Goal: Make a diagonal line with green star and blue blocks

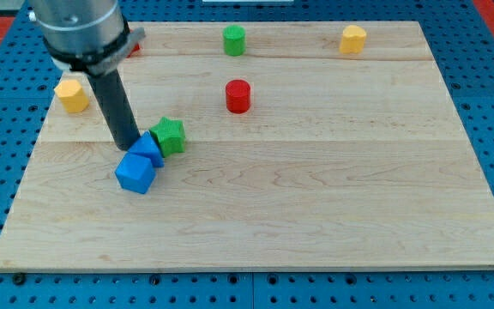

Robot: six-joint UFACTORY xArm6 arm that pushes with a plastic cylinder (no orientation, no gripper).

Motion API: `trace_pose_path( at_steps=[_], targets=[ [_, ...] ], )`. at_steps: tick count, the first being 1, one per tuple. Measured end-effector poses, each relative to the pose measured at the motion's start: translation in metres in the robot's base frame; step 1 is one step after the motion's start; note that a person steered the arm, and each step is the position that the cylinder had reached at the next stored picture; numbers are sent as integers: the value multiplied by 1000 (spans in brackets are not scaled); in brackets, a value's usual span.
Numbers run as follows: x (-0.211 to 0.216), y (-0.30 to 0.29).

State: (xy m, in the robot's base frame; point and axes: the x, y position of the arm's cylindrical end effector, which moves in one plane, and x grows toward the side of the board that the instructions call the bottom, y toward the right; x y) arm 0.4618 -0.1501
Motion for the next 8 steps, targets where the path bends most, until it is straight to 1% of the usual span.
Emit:
trace_pose_path(
  at_steps=[1, 2, 3, 4, 5, 6, 7, 8],
  targets=[
    [-4, 28],
    [-28, -2],
    [-20, 86],
    [-19, 80],
    [-55, 46],
    [-67, 52],
    [-80, 40],
    [-83, 34]
  ],
)
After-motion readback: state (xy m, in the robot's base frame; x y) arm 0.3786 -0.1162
